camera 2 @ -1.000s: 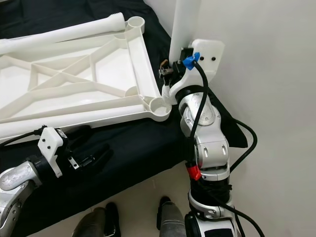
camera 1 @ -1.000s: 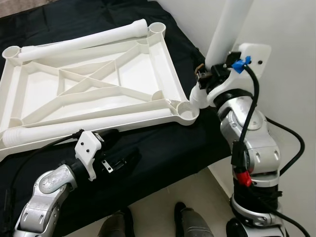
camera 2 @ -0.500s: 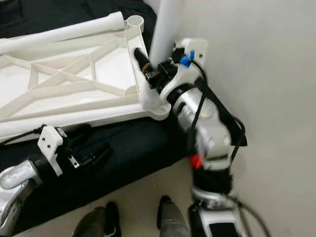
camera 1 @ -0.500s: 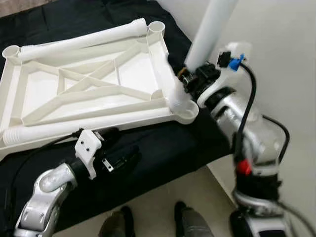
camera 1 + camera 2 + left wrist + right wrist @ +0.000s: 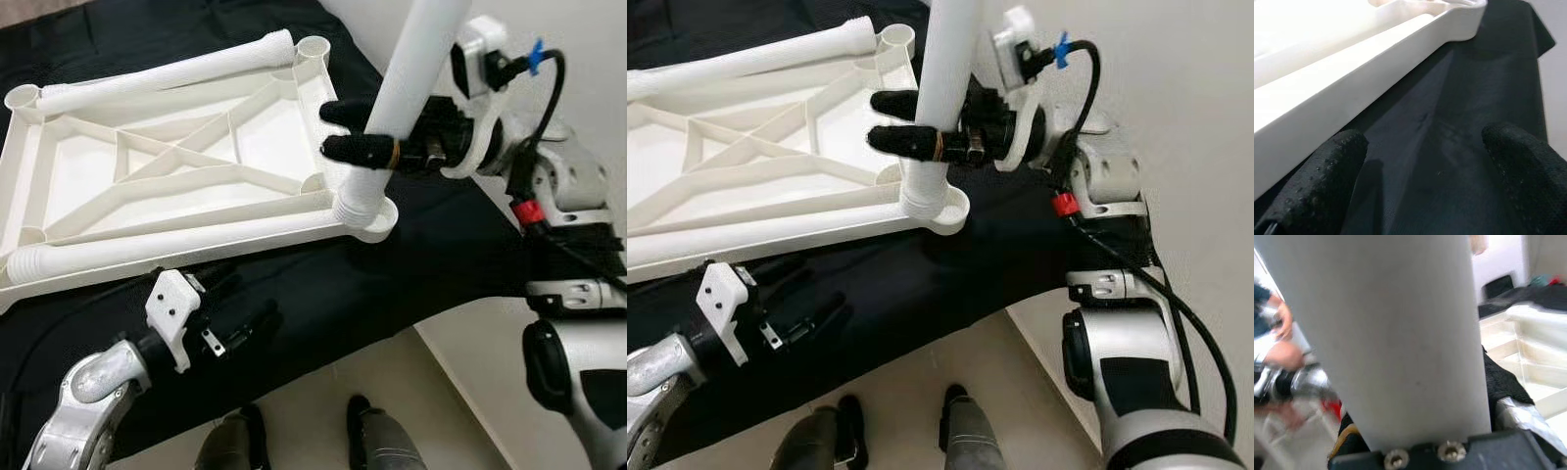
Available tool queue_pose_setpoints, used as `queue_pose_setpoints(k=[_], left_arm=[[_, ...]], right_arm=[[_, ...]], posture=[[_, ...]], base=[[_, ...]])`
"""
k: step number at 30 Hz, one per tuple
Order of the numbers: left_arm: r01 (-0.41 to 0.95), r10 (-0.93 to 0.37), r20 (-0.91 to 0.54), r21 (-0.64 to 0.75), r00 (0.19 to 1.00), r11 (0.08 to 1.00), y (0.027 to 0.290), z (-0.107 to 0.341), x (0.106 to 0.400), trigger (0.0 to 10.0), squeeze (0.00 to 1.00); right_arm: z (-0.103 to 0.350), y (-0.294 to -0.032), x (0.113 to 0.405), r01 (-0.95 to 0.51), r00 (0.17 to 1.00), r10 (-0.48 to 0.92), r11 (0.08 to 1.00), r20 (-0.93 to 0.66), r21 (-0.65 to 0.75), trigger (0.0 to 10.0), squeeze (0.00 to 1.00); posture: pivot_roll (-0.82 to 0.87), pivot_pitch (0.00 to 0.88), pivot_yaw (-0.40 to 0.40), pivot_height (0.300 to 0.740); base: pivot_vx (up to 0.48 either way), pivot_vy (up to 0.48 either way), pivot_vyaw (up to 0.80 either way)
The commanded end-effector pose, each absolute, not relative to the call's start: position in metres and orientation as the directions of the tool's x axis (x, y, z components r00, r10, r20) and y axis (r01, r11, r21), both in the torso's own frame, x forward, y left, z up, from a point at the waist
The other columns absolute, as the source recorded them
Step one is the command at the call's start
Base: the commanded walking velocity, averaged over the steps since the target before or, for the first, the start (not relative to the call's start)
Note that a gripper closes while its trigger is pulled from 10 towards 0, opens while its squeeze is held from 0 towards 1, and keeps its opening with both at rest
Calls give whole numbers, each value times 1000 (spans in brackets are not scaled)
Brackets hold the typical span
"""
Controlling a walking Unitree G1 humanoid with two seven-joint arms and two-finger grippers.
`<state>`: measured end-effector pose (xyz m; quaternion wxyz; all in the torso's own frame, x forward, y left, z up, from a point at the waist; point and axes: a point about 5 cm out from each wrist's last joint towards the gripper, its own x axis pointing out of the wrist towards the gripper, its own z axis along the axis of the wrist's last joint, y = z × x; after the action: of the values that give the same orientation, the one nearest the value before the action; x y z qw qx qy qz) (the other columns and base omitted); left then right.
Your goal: Building children table
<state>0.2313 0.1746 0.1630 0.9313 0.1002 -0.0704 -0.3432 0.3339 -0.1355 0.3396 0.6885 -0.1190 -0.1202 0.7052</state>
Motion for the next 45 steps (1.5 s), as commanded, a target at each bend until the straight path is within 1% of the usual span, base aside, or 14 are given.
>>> queue_pose_setpoints(k=[1, 2, 3, 9, 16, 17, 21, 23, 26, 29, 33, 41, 45], left_arm=[[628, -652, 40, 227, 757, 744, 179, 162, 224, 10000, 0], [628, -652, 40, 227, 757, 744, 179, 162, 224, 10000, 0], [629, -651, 38, 224, 758, 745, 179, 163, 222, 10000, 0], [628, -649, 32, 218, 760, 747, 180, 165, 216, 10000, 0], [627, -647, 28, 217, 762, 748, 180, 167, 213, 10000, 0], [626, -645, 25, 217, 764, 749, 180, 169, 210, 10000, 0], [626, -645, 24, 216, 764, 749, 180, 170, 209, 10000, 0], [627, -645, 17, 214, 764, 749, 181, 171, 208, 10000, 0], [629, -645, 9, 212, 764, 748, 182, 172, 207, 10000, 0], [630, -645, 7, 211, 764, 748, 183, 172, 207, 10000, 0], [629, -644, 1, 211, 765, 748, 184, 173, 206, 10000, 0], [629, -642, -5, 209, 767, 749, 185, 174, 206, 10000, 0], [629, -642, -8, 209, 766, 748, 185, 174, 206, 10000, 0]], right_arm=[[340, -135, 336, -924, -70, 994, -98, -90, -370, 10000, 0], [340, -135, 336, -924, -70, 994, -98, -90, -370, 10000, 0], [338, -136, 338, -918, -80, 989, -121, -123, -377, 10000, 0], [340, -139, 344, -904, -73, 984, -134, -161, -407, 10000, 0], [341, -145, 346, -901, -49, 985, -116, -166, -419, 10000, 0], [342, -151, 348, -900, -32, 988, -94, -151, -426, 10000, 0], [342, -153, 349, -898, -27, 989, -87, -144, -430, 10000, 0], [344, -161, 348, -899, -19, 992, -72, -126, -432, 10000, 0], [344, -167, 343, -907, -34, 993, -80, -116, -414, 10000, 0], [344, -168, 341, -909, -41, 992, -86, -119, -408, 10000, 0], [345, -171, 335, -919, -74, 988, -121, -137, -374, 10000, 0], [345, -171, 334, -920, -86, 986, -135, -145, -369, 10000, 0], [344, -170, 331, -925, -113, 982, -159, -149, -346, 10000, 0]], posture=[[73, 385, 29, 740], [73, 385, 29, 740], [74, 387, 31, 740], [83, 402, 31, 740], [93, 417, 31, 740], [105, 430, 38, 740], [105, 430, 38, 740], [109, 438, 47, 740], [114, 442, 51, 740], [116, 442, 53, 740], [116, 446, 57, 740], [114, 445, 57, 740], [113, 445, 57, 740]], base=[[0, 0, 0], [0, 0, 0], [0, 0, 0], [0, 0, 0], [0, 0, 0], [0, 0, 0], [0, 0, 0], [0, 0, 0], [0, 0, 0], [0, 0, 0], [0, 0, 0], [0, 0, 0], [0, 0, 0]])
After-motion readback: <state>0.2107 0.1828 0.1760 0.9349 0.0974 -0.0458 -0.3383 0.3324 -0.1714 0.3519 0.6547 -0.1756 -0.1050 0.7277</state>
